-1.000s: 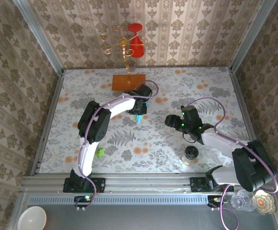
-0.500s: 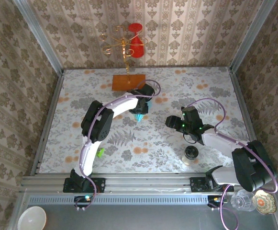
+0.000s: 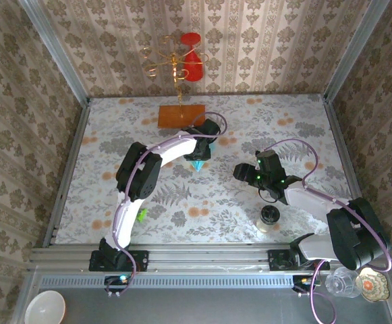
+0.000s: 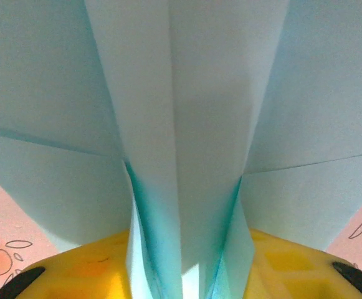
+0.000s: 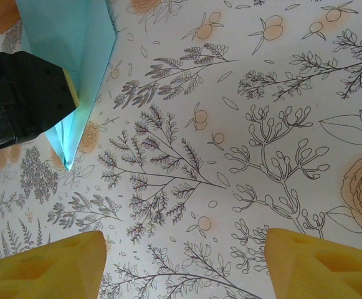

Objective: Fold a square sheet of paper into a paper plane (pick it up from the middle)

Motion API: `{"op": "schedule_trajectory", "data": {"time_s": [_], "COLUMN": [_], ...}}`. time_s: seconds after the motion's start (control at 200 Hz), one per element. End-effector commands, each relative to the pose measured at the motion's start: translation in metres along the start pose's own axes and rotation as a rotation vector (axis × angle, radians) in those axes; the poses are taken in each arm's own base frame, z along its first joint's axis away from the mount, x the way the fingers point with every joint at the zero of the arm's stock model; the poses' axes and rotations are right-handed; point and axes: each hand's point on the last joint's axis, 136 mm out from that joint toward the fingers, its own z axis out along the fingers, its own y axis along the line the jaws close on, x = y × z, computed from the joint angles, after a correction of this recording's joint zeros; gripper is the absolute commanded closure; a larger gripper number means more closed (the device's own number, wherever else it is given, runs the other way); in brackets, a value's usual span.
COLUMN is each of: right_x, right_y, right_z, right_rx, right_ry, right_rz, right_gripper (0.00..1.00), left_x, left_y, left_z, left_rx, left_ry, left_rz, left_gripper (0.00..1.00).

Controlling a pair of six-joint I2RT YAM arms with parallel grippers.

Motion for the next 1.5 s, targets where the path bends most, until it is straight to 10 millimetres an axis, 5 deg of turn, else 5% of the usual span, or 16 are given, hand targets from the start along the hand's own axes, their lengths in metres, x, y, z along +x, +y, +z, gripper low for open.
{"op": "schedule_trajectory", "data": {"time_s": [0.0, 0.25, 0.47, 0.61, 0.72, 0.78, 1.015, 1.17, 1.29, 1.491], "right_x": [0.0, -0.015, -0.05, -0.075, -0.095, -0.102, -0.117, -0.114, -0.111, -0.111], "right_y": [0.0, 0.007, 0.011, 0.001, -0.017, -0.028, -0.067, -0.092, -0.108, -0.122], "right_z": [-0.001, -0.011, -0.049, -0.086, -0.119, -0.135, -0.174, -0.166, -0.147, -0.118], "right_rx": [-0.01, -0.008, 0.033, 0.125, 0.253, 0.328, 0.522, 0.582, 0.62, 0.622], "right_ry": [0.002, -0.024, -0.122, -0.231, -0.348, -0.415, -0.641, -0.706, -0.696, -0.694], "right_rz": [-0.004, -0.018, -0.058, -0.116, -0.173, -0.194, -0.186, -0.17, -0.181, -0.226], "right_gripper": [0.3, 0.3, 0.27, 0.23, 0.17, 0.0, 0.0, 0.0, 0.0, 0.0], "left_x": [0.019, -0.018, -0.034, -0.04, -0.039, -0.034, 0.002, 0.036, 0.054, 0.052], "left_y": [-0.002, -0.003, 0.017, 0.052, 0.102, 0.131, 0.251, 0.32, 0.35, 0.363], "left_z": [0.009, -0.057, -0.121, -0.159, -0.177, -0.182, -0.176, -0.167, -0.165, -0.157], "left_rx": [0.026, 0.097, 0.137, 0.158, 0.106, 0.066, -0.08, -0.199, -0.301, -0.347], "left_ry": [0.076, -0.048, -0.157, -0.259, -0.368, -0.42, -0.532, -0.582, -0.646, -0.727], "left_rz": [0.009, 0.01, -0.026, -0.084, -0.143, -0.161, -0.302, -0.399, -0.402, -0.366], "left_gripper": [0.58, 0.53, 0.45, 0.38, 0.23, 0.14, 0.0, 0.0, 0.0, 0.0]}}
